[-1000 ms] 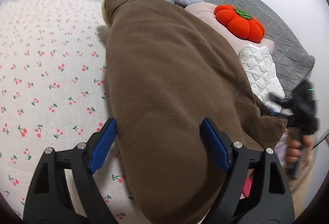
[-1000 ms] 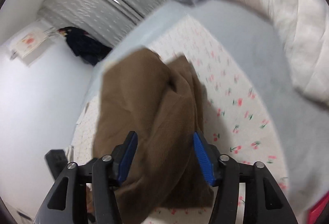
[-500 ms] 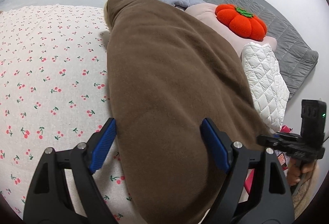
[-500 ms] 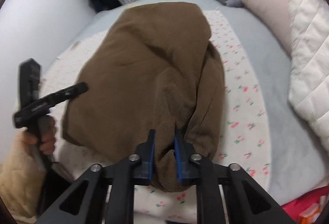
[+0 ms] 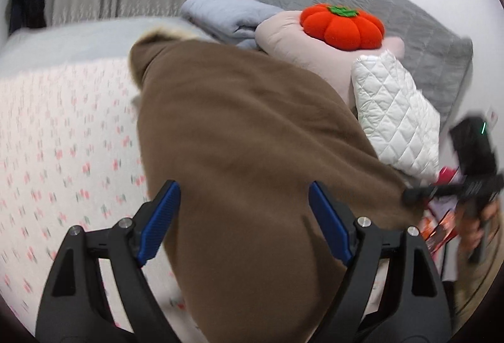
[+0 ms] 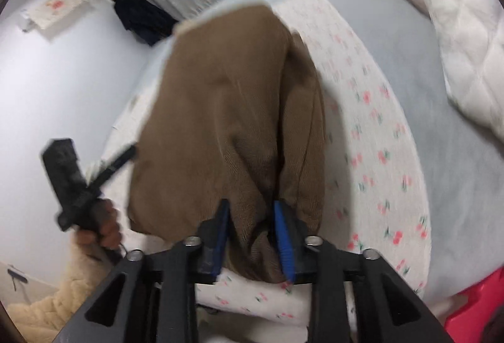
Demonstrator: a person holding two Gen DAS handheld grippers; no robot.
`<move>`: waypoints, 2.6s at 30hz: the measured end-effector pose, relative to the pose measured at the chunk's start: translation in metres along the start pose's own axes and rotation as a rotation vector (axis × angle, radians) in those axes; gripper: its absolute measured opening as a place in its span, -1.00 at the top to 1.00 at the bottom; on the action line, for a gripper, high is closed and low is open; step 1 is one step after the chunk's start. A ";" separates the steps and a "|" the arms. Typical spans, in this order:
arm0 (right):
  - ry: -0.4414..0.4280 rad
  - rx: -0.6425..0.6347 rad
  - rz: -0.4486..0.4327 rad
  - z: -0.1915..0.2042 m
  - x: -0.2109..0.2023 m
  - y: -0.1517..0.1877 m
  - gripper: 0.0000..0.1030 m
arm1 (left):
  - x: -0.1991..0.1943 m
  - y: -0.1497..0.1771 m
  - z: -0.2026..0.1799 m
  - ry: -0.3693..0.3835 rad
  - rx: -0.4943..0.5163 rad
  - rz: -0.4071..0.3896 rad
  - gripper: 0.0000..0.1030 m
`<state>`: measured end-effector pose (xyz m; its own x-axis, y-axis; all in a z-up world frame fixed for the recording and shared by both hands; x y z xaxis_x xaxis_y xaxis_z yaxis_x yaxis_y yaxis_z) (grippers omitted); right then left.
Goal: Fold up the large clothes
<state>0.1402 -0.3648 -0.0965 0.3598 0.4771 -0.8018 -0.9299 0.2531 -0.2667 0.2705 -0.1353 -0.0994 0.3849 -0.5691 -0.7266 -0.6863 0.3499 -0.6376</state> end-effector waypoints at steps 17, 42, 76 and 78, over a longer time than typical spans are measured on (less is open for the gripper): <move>-0.224 -0.053 -0.034 0.008 0.032 -0.181 0.76 | 0.027 -0.033 0.015 -0.011 0.056 -0.026 -0.63; -0.316 0.173 0.008 -0.064 0.043 -0.068 -0.75 | 0.054 0.004 0.066 0.371 -0.394 0.228 -0.74; -0.454 -0.087 0.043 0.121 0.092 -0.083 0.19 | -0.039 -0.010 0.141 0.412 -0.561 0.132 -0.31; -0.381 -0.050 0.139 0.114 0.126 -0.079 0.11 | -0.016 0.015 0.162 0.334 -0.617 0.196 -0.45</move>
<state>0.2672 -0.2287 -0.1150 0.2237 0.7841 -0.5789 -0.9709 0.1271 -0.2031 0.3539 -0.0007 -0.1381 0.0776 -0.7704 -0.6328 -0.9842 0.0420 -0.1718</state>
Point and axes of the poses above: each gripper's, at about its wrist camera, not at the fingertips, and x roughly the way its jaws point, z to its left, y to its underside, the point moved 8 cm from there along x, roughly the way its jaws point, and after that the axes turned 12 degrees about z, right-handed, at the moved point
